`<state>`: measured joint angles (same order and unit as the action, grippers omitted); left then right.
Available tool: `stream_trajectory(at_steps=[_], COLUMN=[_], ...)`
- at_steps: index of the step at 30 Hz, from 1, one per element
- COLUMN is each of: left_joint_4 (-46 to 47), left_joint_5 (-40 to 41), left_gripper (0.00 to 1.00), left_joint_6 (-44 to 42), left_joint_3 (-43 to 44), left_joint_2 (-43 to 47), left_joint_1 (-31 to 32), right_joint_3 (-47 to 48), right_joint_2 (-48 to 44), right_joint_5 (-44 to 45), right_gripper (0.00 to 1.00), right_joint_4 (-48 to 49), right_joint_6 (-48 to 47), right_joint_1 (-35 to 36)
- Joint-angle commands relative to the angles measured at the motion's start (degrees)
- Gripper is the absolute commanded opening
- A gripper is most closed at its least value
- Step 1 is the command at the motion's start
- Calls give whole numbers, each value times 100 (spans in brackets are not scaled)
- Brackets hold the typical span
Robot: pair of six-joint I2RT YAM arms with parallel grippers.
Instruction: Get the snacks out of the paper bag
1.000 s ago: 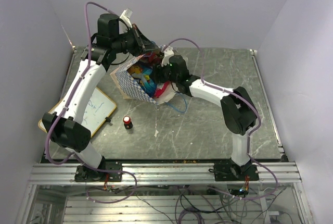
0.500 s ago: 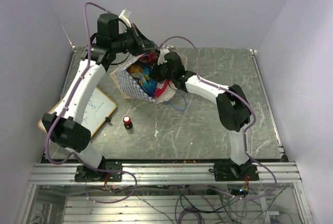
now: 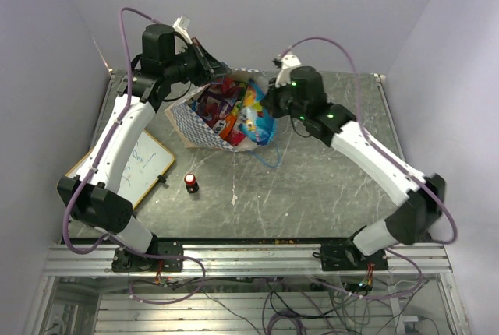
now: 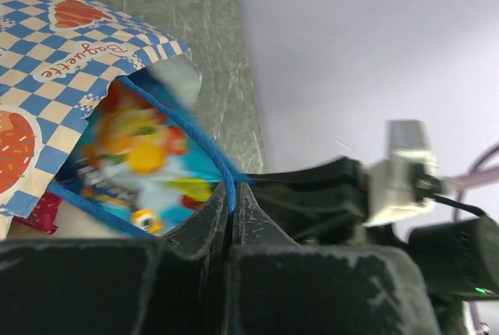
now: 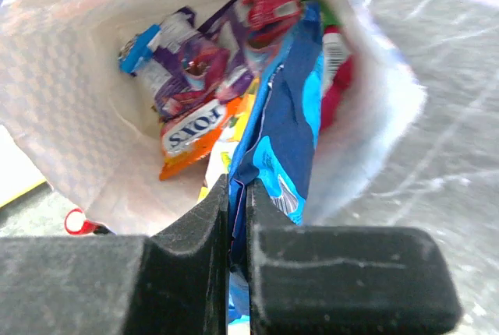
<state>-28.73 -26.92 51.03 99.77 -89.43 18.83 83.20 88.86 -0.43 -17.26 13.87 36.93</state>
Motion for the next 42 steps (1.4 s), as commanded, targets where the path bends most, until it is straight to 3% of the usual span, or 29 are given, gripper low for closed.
stream_trajectory(at_steps=[1, 8, 14, 21, 30, 35, 38, 42], left_joint_4=[191, 136, -52, -74, -285, -510, -580, -596], left_joint_5=[162, 195, 35, -216, -261, -297, -297, -329], left_gripper=[7, 7, 7, 7, 7, 7, 7, 7], left_joint_6=[-96, -154, -194, -106, -112, -172, -178, -162], left_joint_3=[-94, -68, 91, 88, 74, 242, 363, 392], left_joint_2=[286, 294, 220, 160, 157, 43, -67, -129], left_joint_1=[-20, -20, -28, -28, -31, -37, -37, -39], right_joint_3=[-45, 441, 315, -42, 883, 1157, 572, -1143], right_joint_2=[-1150, -2046, -2141, -1521, 216, 908, 955, 803], right_joint_5=[1053, 2530, 3885, 3089, 2618, 2429, 2233, 1929], right_gripper=[0, 0, 0, 0, 0, 0, 0, 0], right_joint_4=[-194, -965, -724, 151, 1381, 1813, 2209, 3116], right_joint_6=[-132, -547, -814, -330, -310, -72, 422, 1202], right_joint_1=[-97, -124, -355, -1662, -1835, -2311, -2817, -3492])
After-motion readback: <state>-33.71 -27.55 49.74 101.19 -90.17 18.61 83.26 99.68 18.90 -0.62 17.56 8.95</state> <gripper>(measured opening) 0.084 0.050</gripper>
